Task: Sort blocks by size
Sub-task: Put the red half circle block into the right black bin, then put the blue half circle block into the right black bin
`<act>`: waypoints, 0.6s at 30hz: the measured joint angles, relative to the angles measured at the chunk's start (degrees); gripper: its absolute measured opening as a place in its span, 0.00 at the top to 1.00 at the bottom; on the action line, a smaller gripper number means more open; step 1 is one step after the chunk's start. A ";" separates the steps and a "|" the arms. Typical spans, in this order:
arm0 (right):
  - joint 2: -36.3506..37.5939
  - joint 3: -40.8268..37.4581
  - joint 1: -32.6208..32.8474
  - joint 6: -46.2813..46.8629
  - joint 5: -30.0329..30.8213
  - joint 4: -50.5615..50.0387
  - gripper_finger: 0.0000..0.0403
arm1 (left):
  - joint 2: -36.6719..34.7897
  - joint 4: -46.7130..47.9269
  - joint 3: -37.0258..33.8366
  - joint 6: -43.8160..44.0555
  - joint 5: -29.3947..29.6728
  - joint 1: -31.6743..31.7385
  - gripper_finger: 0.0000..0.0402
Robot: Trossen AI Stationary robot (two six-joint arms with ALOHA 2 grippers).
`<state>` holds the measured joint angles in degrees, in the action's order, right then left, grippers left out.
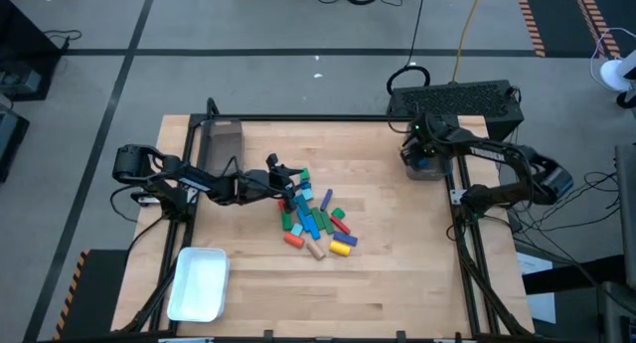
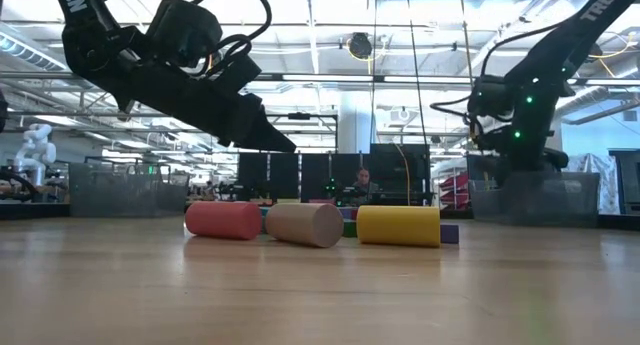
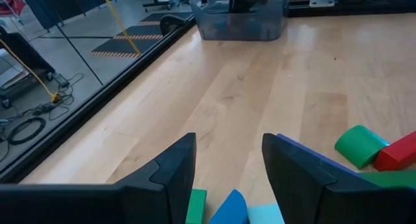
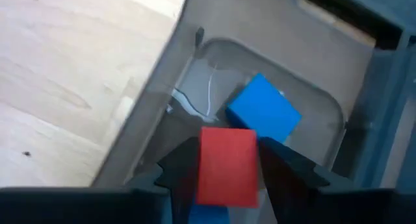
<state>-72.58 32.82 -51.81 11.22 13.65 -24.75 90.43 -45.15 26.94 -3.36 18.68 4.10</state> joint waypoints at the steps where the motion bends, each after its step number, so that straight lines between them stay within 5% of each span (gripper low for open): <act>1: 0.58 0.00 0.00 0.00 0.01 -0.01 0.59 | 0.00 0.23 0.00 0.02 0.00 0.00 0.55; 11: 11.39 0.00 2.03 -0.43 -0.90 -0.44 0.50 | 0.00 2.65 0.00 0.09 0.00 0.00 0.55; 18: 18.89 0.00 8.44 -1.93 -8.77 3.25 0.52 | 0.00 3.65 0.00 1.65 -3.99 0.23 0.55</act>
<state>-53.69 32.82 -43.38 9.30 4.88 -21.49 90.43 -41.50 26.94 -1.71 14.68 4.33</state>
